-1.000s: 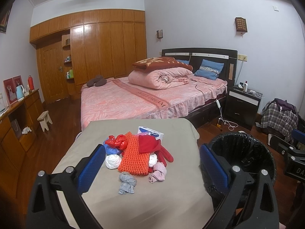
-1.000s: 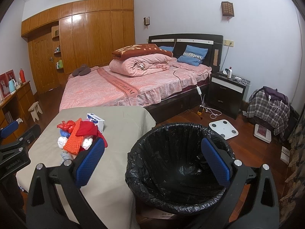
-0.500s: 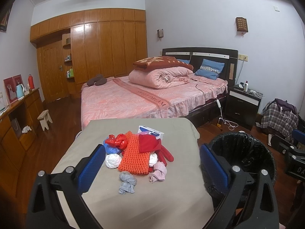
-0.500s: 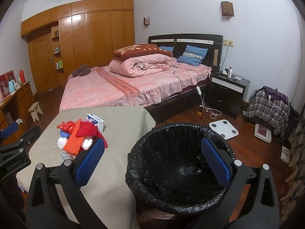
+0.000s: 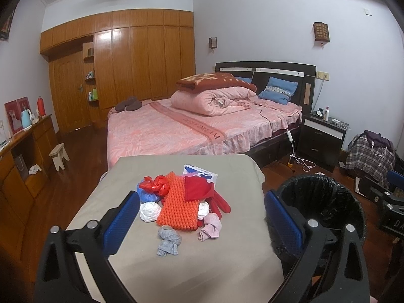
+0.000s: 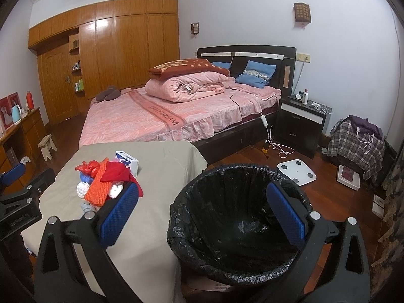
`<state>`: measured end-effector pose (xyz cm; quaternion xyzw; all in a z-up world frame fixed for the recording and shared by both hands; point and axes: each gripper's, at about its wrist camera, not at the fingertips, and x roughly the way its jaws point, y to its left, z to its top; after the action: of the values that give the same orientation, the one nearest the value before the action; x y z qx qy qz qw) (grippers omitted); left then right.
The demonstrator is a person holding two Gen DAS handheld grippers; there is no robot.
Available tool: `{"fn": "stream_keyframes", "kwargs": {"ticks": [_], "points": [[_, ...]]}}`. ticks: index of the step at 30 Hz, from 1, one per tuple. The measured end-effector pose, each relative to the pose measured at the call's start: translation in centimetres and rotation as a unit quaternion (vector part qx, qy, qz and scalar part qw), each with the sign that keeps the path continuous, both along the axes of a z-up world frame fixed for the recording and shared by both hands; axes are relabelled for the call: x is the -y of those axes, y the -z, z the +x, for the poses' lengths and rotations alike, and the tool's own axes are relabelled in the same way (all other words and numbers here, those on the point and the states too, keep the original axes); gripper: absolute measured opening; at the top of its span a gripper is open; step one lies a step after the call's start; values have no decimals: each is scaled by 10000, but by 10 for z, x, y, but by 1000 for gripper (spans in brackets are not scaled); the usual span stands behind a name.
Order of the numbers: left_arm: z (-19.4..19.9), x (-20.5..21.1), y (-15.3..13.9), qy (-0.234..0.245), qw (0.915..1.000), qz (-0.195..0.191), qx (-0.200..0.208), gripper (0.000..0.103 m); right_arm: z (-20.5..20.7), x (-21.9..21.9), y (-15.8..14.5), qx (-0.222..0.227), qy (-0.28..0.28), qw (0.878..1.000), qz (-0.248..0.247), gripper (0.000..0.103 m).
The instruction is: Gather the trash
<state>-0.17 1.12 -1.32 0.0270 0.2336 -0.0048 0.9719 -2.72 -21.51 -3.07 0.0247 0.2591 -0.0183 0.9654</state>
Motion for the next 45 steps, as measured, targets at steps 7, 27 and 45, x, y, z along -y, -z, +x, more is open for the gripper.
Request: {"fn": "stream_keyframes", "kwargs": {"ticks": [7,27,45], "points": [[3,-2,20,-40,10000,-21,-21,97,-2,4,9,2,-42,10000,-21,98],[33,-82,78,-740,9965,240,-322,97,54,-55,54,155,-589,9980,194,98],[79,-101,153,-558,9929,-213,-1028,88,94,-96,108,-363,-869,9955,-58,98]]}}
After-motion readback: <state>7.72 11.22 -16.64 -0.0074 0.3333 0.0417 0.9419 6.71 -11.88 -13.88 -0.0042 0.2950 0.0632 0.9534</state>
